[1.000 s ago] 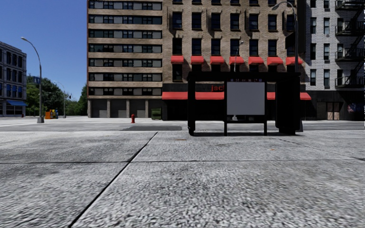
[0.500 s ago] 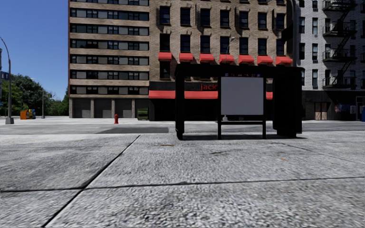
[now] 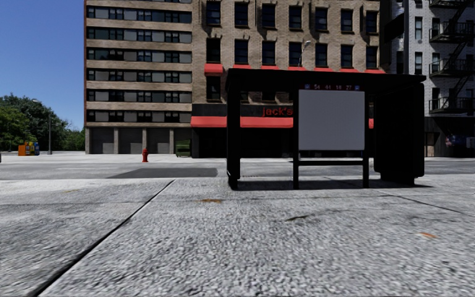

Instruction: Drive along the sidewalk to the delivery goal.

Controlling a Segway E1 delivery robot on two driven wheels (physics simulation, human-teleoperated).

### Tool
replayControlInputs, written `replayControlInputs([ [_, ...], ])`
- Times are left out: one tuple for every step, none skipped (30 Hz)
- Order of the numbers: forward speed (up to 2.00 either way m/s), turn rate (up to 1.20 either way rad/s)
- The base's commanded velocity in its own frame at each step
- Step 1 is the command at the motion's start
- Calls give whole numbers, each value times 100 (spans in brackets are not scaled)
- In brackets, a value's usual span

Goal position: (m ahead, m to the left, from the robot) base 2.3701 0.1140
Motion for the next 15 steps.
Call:
replayControlInputs([
  [200,0],
  [200,0],
  [200,0],
  [200,0],
  [200,0],
  [199,0],
  [183,0],
  [183,0],
  [167,0],
  [142,0],
  [116,0],
  [82,0],
  [82,0],
  [56,0],
  [34,0],
])
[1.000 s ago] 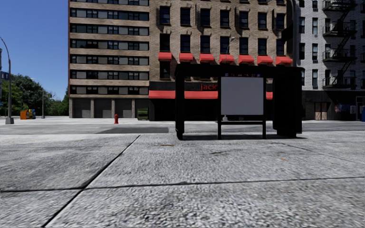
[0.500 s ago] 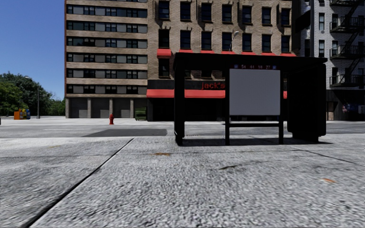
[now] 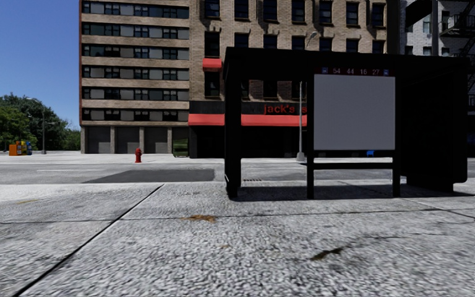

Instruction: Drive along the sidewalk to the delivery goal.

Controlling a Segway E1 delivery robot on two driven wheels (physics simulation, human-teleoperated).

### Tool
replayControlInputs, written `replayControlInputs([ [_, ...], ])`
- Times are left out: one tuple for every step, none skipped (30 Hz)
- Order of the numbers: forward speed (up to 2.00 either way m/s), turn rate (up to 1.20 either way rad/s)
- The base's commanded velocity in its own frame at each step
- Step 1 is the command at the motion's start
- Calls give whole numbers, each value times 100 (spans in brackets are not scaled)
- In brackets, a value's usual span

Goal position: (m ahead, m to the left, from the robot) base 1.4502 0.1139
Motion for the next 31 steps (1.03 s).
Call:
replayControlInputs([
  [18,0],
  [0,0],
  [0,0],
  [0,0],
  [0,0],
  [0,0],
  [0,0],
  [0,0],
  [0,0],
  [0,0],
  [0,0],
  [0,0],
  [0,0],
  [0,0],
  [0,0],
  [0,0],
  [0,0],
  [0,0],
  [0,0],
  [0,0],
  [0,0],
  [0,0],
  [0,0],
  [0,0],
  [0,0],
  [0,0],
  [0,0],
  [0,0],
  [0,0],
  [0,0],
  [0,0],
])
